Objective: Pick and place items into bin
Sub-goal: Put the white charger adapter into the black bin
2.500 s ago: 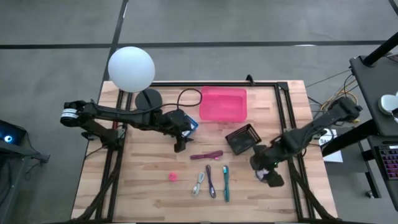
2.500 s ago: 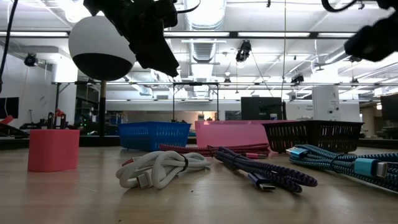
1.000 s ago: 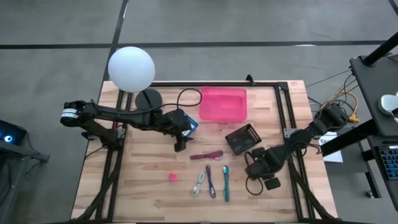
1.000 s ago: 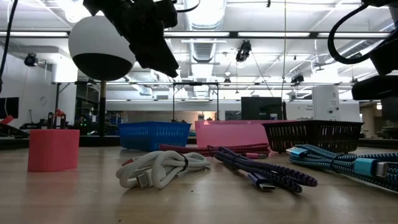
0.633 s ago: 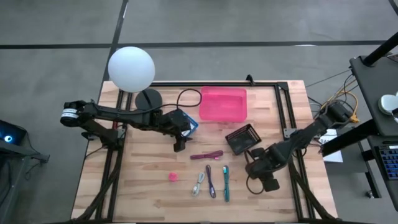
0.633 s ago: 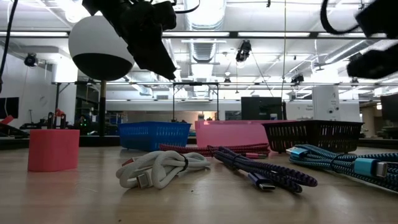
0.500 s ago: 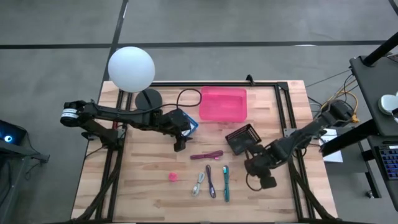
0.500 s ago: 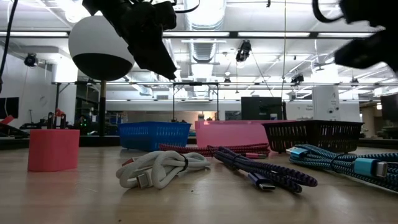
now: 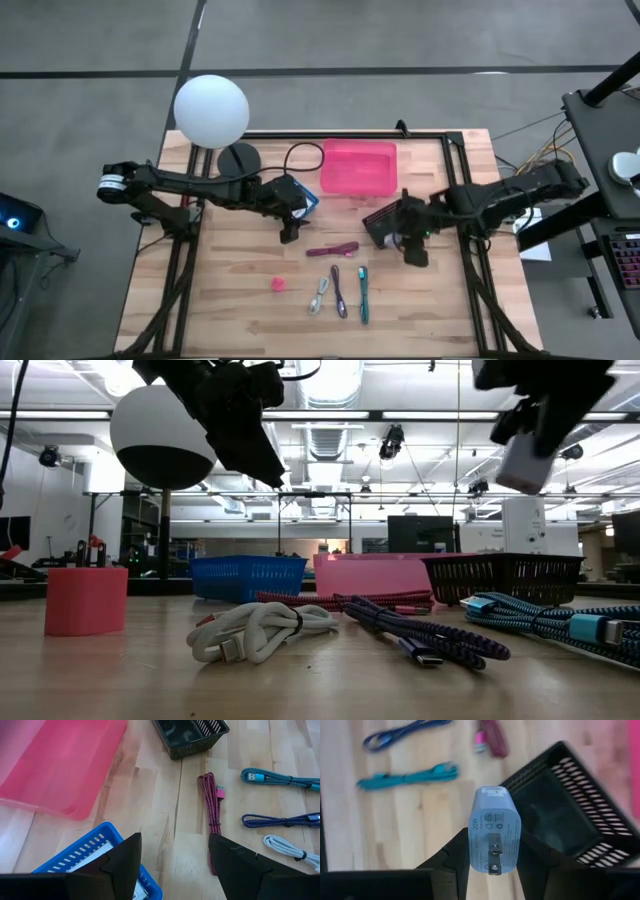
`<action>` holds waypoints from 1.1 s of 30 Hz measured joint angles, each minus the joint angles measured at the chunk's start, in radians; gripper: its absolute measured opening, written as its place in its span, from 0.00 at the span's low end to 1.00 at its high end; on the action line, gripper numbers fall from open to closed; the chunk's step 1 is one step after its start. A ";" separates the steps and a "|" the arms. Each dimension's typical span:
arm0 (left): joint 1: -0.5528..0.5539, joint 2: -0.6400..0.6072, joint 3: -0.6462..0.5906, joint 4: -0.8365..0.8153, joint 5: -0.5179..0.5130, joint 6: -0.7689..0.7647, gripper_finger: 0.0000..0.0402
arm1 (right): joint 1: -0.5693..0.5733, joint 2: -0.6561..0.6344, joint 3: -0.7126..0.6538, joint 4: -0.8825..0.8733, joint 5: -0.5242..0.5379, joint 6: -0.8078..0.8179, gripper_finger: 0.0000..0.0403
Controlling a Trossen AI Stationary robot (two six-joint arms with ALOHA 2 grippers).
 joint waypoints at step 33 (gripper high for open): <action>0.000 0.000 0.000 0.000 -0.007 0.000 0.53 | -0.402 0.337 -0.003 -0.117 -0.038 0.167 0.27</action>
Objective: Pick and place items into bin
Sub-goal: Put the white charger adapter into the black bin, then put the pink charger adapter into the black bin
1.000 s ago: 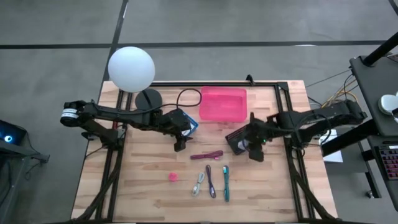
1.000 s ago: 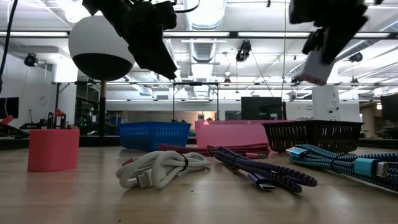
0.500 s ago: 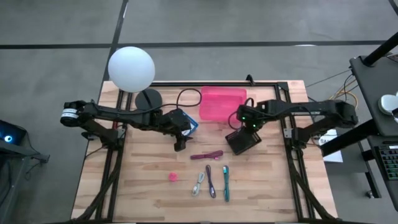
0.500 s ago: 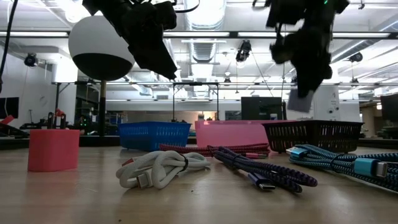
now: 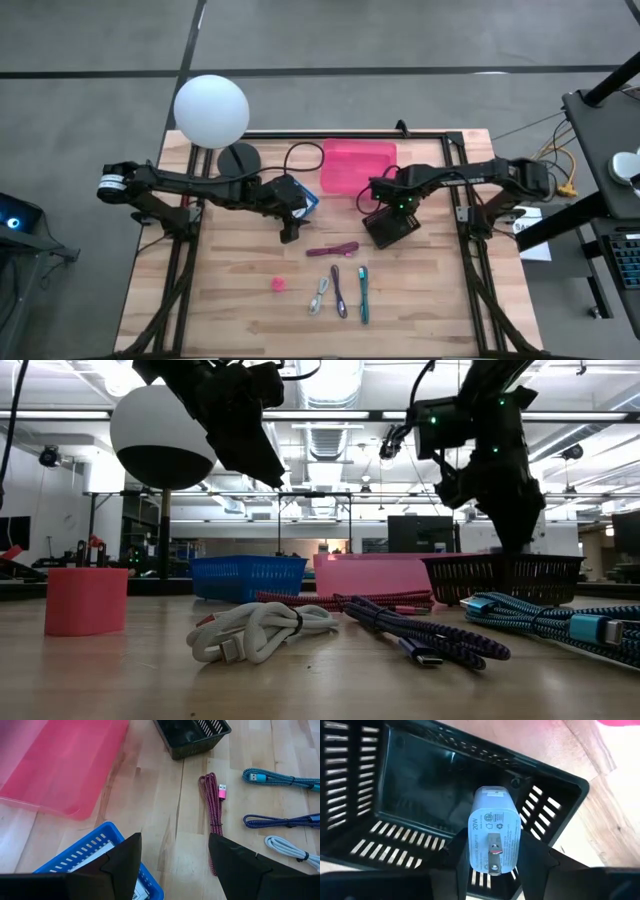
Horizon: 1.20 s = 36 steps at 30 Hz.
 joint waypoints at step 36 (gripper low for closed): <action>-0.013 -0.022 0.000 -0.010 0.154 -0.233 0.53 | 0.094 -0.180 0.161 0.012 0.173 -0.210 0.50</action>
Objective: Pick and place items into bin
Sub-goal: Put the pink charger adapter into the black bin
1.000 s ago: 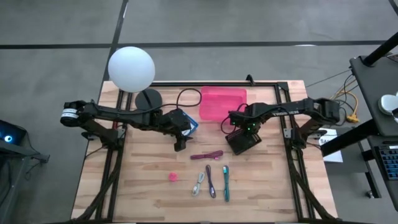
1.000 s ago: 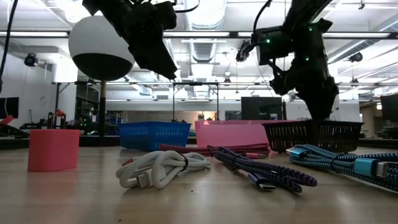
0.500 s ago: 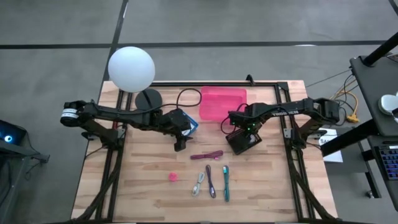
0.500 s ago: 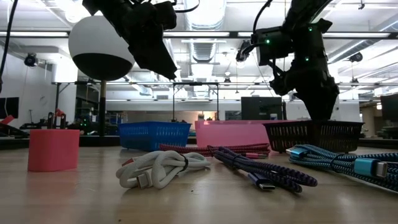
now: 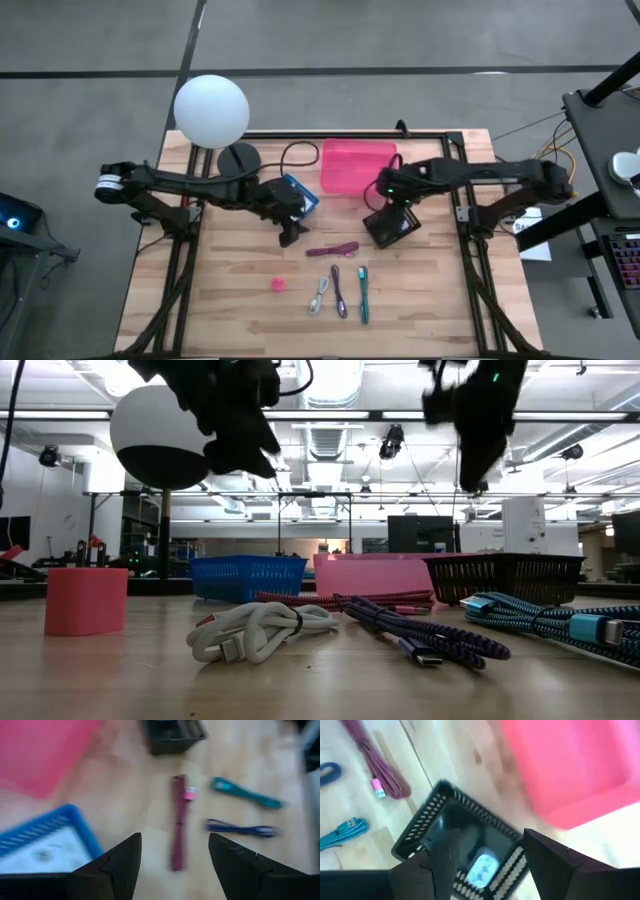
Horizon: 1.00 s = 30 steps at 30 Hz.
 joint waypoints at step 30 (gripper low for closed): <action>-0.280 0.004 0.033 -0.272 0.032 -0.998 0.53 | 0.051 -0.188 -0.202 0.135 0.222 -0.046 0.49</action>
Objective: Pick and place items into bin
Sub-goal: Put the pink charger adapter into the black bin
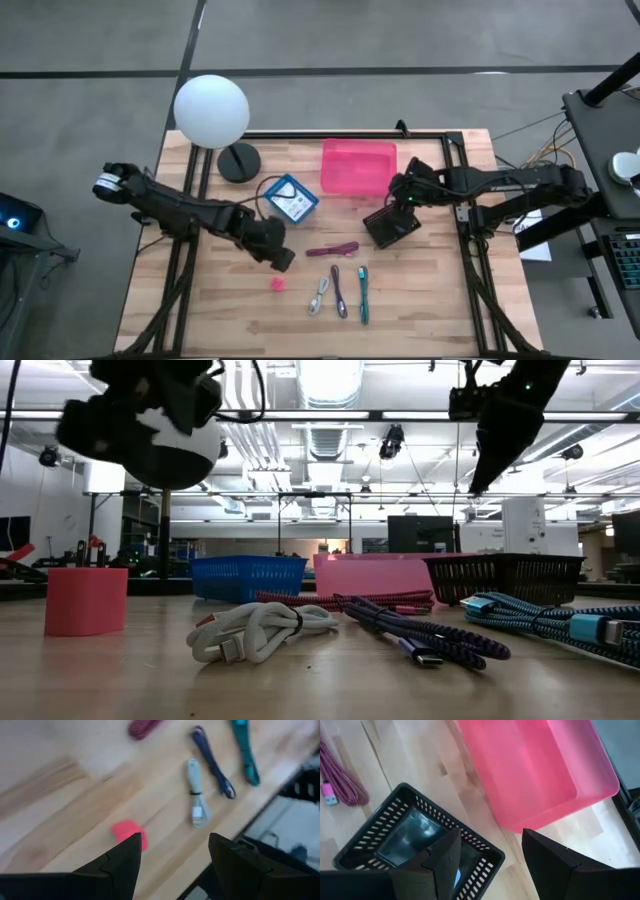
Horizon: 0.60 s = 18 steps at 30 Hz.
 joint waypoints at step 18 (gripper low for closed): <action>-0.103 0.229 0.081 -0.044 -0.026 -0.288 0.53 | 0.000 0.023 -0.002 0.073 -0.001 -0.102 0.49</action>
